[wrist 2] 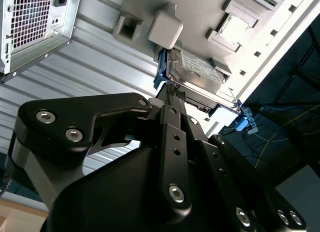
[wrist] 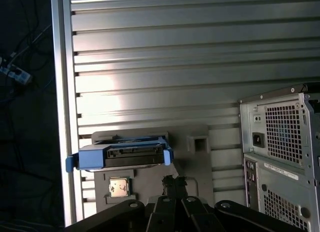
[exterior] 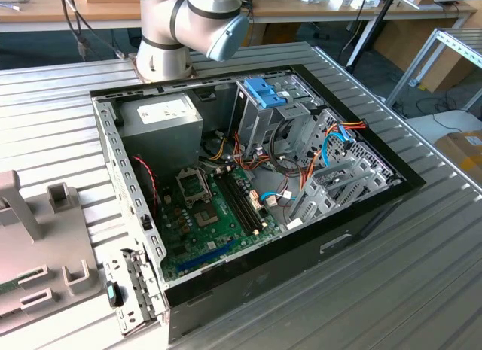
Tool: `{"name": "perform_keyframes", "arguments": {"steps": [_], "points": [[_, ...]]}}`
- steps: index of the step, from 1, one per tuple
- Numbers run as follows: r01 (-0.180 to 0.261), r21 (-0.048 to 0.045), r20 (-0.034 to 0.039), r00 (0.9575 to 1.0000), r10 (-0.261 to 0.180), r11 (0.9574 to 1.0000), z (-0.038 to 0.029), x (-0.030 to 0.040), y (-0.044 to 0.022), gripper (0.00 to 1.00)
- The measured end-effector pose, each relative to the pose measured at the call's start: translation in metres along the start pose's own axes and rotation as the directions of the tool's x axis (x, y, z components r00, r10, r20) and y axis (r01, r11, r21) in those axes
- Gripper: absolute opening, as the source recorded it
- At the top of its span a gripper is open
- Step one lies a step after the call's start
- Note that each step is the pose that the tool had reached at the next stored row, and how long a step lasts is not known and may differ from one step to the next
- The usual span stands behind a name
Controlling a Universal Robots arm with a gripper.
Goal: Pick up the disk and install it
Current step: 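Reach for the disk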
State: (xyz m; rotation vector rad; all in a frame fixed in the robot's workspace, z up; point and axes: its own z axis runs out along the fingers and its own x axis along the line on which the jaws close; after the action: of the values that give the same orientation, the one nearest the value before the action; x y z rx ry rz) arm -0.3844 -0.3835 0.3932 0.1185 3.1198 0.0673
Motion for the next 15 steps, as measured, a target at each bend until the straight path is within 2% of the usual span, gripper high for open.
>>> {"name": "perform_keyframes", "arguments": {"steps": [5,12,15], "points": [[0.0,0.0,0.0,1.0,0.0,1.0,0.0,0.0003,0.0,0.11],[0.0,0.0,0.0,1.0,0.0,1.0,0.0007,0.006,-0.0005,0.11],[0.0,0.0,0.0,1.0,0.0,1.0,0.0007,0.0061,-0.0005,0.11]]}}
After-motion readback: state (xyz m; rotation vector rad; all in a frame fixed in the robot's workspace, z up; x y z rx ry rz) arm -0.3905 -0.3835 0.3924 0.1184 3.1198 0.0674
